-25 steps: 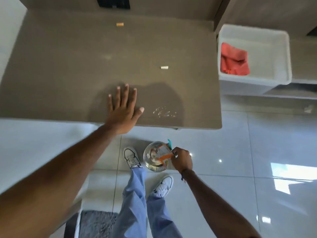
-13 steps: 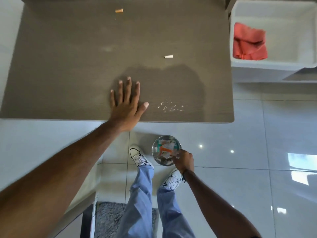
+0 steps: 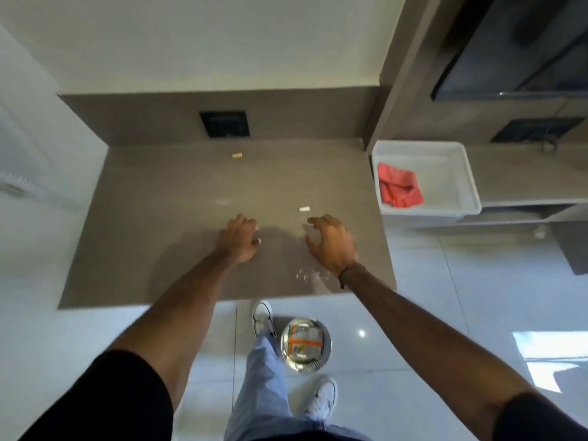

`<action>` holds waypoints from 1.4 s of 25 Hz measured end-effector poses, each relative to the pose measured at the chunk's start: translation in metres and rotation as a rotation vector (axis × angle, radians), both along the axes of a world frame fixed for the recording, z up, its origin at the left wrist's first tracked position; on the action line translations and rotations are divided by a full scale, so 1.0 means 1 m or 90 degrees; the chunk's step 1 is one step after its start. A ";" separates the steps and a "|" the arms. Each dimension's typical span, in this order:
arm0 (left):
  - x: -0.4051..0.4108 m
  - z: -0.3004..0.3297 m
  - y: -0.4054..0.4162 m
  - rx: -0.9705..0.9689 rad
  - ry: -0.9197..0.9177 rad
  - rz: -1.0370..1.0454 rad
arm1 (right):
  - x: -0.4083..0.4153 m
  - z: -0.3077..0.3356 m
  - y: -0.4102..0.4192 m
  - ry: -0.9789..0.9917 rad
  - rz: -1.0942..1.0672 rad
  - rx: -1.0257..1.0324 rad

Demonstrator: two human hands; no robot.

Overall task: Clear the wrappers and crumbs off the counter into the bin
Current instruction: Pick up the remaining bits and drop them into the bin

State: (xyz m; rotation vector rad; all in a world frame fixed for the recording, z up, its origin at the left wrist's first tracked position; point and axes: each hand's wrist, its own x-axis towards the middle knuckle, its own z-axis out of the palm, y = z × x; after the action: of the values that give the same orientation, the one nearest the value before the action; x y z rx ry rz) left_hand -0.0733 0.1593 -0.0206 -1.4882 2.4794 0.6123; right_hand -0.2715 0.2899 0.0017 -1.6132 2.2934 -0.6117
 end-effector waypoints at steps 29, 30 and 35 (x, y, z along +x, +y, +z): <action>0.007 0.001 0.062 0.053 0.368 -0.070 | 0.010 -0.024 0.054 -0.117 -0.033 0.033; 0.013 0.000 0.089 0.054 0.357 -0.073 | 0.013 -0.025 0.076 -0.114 -0.012 0.040; 0.034 -0.006 0.190 0.016 0.298 -0.086 | 0.030 -0.040 0.163 -0.062 0.027 0.118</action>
State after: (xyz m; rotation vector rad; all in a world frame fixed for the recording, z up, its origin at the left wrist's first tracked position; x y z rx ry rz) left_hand -0.0394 0.3498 -0.0263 -1.2662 2.8663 1.0642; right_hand -0.2415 0.4534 -0.0388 -1.5074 2.1707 -0.4417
